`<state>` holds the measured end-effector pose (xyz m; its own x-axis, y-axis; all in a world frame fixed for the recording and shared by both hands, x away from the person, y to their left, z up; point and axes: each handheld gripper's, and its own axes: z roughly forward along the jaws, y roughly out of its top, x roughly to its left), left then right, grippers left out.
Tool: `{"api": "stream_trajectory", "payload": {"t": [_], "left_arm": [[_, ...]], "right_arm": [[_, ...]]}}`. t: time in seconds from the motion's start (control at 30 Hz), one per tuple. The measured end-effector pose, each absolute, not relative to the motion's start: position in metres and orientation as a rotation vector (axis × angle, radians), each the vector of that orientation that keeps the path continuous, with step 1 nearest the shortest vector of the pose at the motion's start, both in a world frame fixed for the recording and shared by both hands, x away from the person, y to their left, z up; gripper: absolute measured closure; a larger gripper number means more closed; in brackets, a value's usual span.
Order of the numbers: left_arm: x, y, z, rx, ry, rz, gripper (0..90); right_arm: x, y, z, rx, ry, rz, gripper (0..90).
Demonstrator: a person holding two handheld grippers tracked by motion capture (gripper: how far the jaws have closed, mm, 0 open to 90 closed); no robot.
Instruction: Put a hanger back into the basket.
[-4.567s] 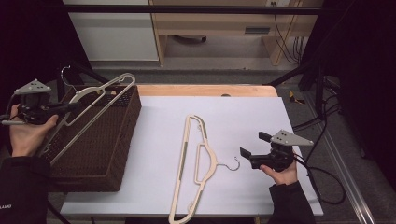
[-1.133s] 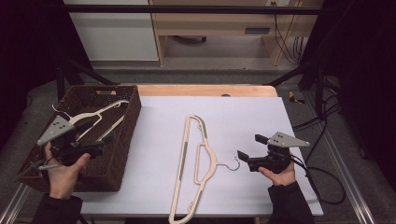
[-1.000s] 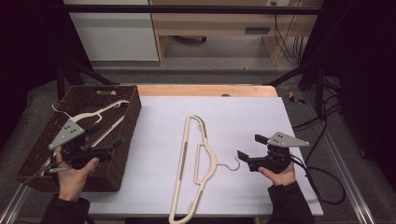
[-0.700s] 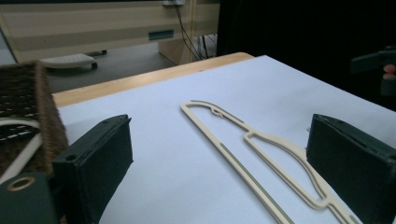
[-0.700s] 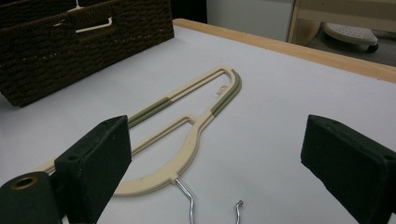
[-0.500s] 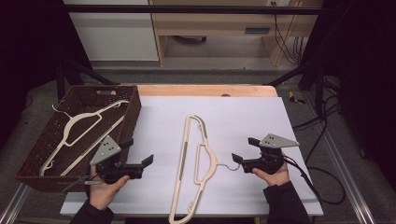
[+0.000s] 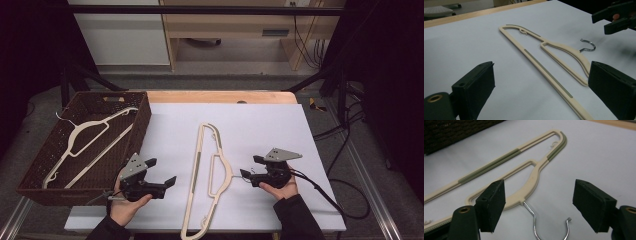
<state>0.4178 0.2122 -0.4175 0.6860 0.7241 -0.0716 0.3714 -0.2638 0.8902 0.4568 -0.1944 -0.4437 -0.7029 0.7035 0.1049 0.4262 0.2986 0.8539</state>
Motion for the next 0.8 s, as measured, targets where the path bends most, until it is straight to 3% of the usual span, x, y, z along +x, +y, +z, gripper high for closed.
{"api": "stream_trajectory", "payload": {"t": [0.37,0.8], "left_arm": [[0.417,0.208,-0.421,1.902,0.856,0.439,7.2],[0.416,0.208,-0.422,1.903,0.852,0.437,8.6]], "right_arm": [[0.464,-0.185,-0.475,1.061,2.399,1.204,48.6],[0.464,-0.183,-0.482,1.024,2.471,1.116,70.6]]}}
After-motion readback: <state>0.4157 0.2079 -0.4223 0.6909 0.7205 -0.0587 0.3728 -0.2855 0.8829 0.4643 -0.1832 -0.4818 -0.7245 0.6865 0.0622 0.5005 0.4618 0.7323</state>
